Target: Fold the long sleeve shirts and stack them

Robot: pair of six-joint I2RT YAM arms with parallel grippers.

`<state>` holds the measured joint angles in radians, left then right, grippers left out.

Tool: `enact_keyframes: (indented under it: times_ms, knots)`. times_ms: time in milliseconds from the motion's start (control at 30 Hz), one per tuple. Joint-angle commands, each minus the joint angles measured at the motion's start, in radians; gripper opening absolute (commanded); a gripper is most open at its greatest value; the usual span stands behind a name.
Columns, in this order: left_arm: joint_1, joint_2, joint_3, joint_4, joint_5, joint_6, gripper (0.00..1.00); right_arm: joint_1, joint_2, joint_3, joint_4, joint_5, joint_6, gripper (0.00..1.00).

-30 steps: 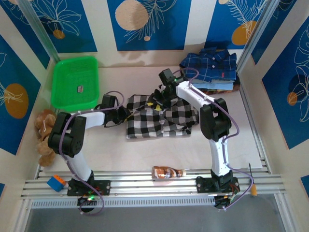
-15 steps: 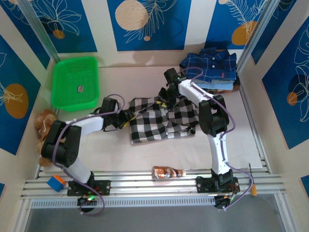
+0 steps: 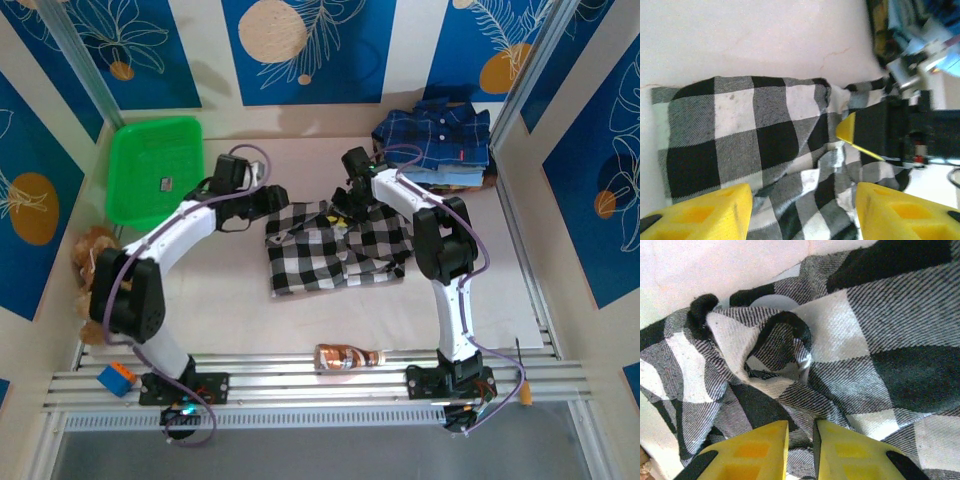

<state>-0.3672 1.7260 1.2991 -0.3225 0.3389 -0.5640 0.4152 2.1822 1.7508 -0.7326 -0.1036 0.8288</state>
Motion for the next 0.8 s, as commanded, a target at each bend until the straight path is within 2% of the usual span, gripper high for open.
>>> enact_keyframes:
  times_ms: [0, 133, 300, 433, 600, 767]
  knots:
    - [-0.037, 0.109, 0.086, -0.108, -0.031, 0.139, 0.57, 0.014, -0.004, 0.032, -0.015, 0.0, 0.005, 0.21]
    - [-0.089, 0.216, 0.205, -0.191, -0.076, 0.239, 0.57, 0.001, -0.006, 0.029, -0.015, 0.01, 0.032, 0.21]
    - [-0.148, 0.324, 0.339, -0.302, -0.21, 0.359, 0.6, -0.015, -0.023, -0.001, 0.002, -0.006, 0.053, 0.2]
    - [-0.192, 0.395, 0.398, -0.324, -0.279, 0.436, 0.61, -0.015, -0.03, -0.017, 0.003, -0.01, 0.052, 0.2]
    - [-0.212, 0.474, 0.469, -0.355, -0.392, 0.463, 0.61, -0.024, -0.039, -0.037, 0.009, -0.022, 0.052, 0.2]
    - [-0.217, 0.511, 0.516, -0.336, -0.477, 0.495, 0.56, -0.025, -0.048, -0.051, 0.01, -0.031, 0.047, 0.2]
